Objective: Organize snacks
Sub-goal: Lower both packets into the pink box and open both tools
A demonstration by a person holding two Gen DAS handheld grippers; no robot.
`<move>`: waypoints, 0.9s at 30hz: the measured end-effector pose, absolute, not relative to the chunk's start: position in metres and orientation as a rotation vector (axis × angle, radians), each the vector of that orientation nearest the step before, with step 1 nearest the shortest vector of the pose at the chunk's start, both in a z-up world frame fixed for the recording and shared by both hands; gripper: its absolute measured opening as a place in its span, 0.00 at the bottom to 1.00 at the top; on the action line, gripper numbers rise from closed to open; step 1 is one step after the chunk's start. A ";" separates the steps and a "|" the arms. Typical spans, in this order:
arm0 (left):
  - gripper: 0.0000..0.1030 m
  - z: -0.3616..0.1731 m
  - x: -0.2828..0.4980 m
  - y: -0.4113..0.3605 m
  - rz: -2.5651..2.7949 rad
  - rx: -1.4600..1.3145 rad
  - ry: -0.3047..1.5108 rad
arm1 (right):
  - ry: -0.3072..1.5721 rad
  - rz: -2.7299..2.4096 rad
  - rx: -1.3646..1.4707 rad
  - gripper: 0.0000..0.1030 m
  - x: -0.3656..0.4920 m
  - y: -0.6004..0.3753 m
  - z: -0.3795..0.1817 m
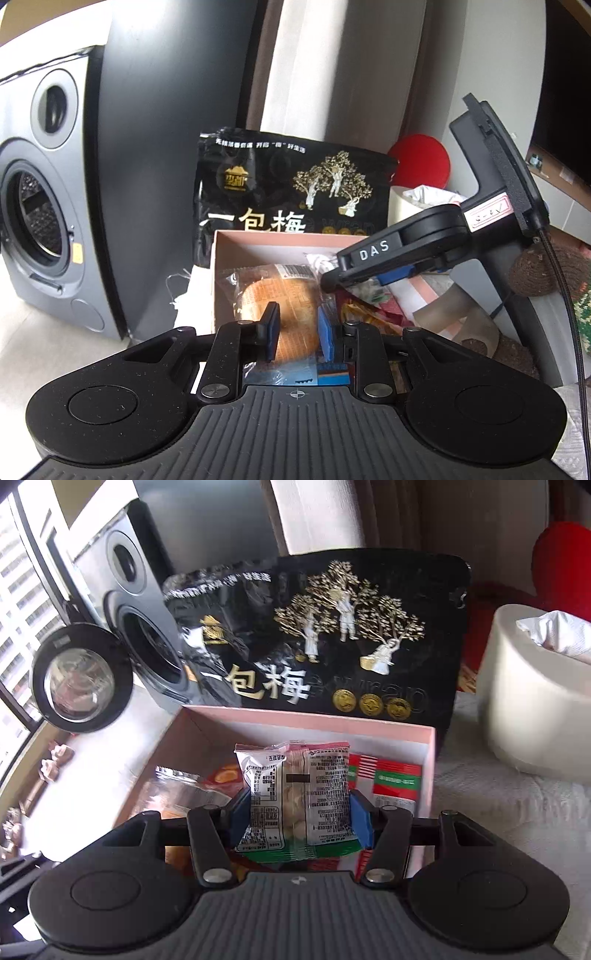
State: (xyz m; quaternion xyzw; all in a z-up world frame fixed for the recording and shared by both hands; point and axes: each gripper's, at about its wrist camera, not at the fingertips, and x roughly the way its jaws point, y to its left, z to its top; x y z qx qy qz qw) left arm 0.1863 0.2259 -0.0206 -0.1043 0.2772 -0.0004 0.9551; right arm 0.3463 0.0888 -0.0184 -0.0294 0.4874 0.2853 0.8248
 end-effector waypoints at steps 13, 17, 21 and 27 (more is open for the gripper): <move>0.28 -0.028 0.211 0.236 0.032 -0.219 0.569 | 0.957 0.697 0.060 0.58 0.327 0.042 0.014; 0.26 -0.021 0.195 0.232 0.046 -0.223 0.540 | 0.889 0.701 -0.024 0.58 0.300 0.034 0.017; 0.26 -0.012 0.170 0.225 0.035 -0.256 0.494 | 0.949 0.789 -0.089 0.58 0.269 0.031 0.006; 0.26 -0.003 0.140 0.212 0.049 -0.257 0.480 | 0.893 0.749 -0.202 0.54 0.247 0.041 -0.005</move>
